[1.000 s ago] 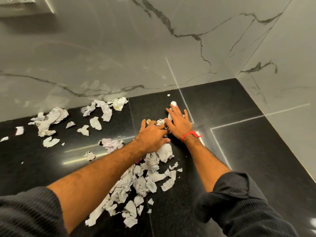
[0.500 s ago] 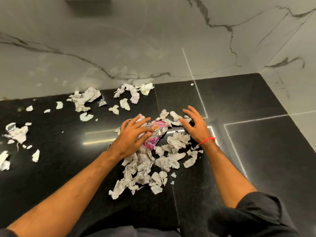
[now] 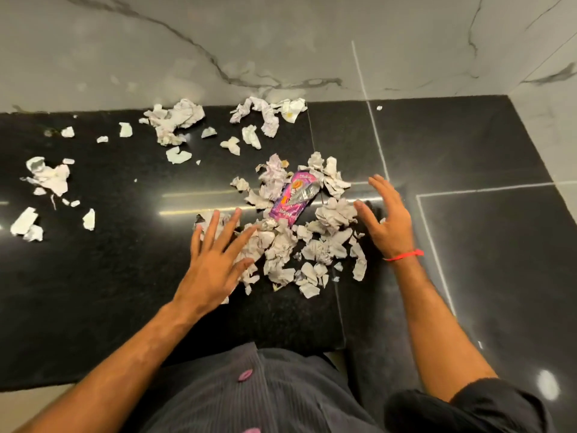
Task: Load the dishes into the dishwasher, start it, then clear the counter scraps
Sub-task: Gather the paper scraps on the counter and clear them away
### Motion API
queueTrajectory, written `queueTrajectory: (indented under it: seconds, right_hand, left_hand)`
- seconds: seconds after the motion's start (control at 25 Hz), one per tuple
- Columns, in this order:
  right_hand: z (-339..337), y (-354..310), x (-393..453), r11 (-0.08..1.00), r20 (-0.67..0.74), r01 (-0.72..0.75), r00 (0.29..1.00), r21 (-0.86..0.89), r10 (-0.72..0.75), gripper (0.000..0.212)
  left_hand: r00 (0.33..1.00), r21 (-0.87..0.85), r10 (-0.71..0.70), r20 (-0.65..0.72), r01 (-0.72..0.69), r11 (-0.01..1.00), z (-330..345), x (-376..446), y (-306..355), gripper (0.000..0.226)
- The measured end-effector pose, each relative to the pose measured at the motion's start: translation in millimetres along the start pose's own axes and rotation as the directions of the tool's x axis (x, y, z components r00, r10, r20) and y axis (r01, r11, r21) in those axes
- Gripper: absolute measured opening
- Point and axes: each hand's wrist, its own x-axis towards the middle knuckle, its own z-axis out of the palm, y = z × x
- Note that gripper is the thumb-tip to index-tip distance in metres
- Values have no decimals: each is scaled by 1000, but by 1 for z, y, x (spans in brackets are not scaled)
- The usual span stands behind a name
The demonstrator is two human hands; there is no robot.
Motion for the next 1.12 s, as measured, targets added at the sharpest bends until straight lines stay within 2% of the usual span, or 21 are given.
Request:
queueTrajectory:
  seconds: [0.08,0.16,0.32,0.52,0.68,0.76,0.8,0.88,0.96,1.0,1.12]
  right_hand:
    - [-16,12,-27,989,39,-24,999,-145,30,79]
    - [-11,16,-59,956,134,-75,984,-283,117,95]
    - [42,-11,-84,884,265,36,959,-467,101,102]
    - [117,-69,-89,913,258,89,966,-399,19,82]
    - [113,-72,-95,991,203,87,977,-105,-64,71]
    - [89,-58,-104,961,190,237,959,-142,-208,52]
    - [77,-49,-111,922,219,348,925,-170,-309,39]
    - [59,-35,-130,828,358,545,805,-134,-473,23]
    - [56,-28,-147,785,485,615,710,-75,-510,17]
    - [60,-28,-151,783,507,616,704,-86,-497,17]
    - [81,-44,-136,812,476,564,761,-149,-441,22]
  left_hand:
    - [998,42,48,-39,-47,998,3,-11,0,61]
    - [997,90,77,13,-78,993,13,-25,6,70]
    - [992,115,-12,123,-3,993,25,-23,13,89]
    - [994,90,-49,97,40,995,24,-10,12,90]
    - [986,-20,-165,-24,164,986,12,-24,0,92]
    - [981,-60,-184,-70,180,982,8,-38,-1,88]
    - [978,-57,-191,-82,186,981,7,-46,0,85]
    - [975,-51,-204,-92,200,979,5,-56,6,72]
    - [984,-106,-145,-104,134,985,6,-61,16,53]
    - [994,-154,-71,-88,57,986,7,-61,23,44]
    - [993,-221,117,31,-107,969,14,-55,42,34]
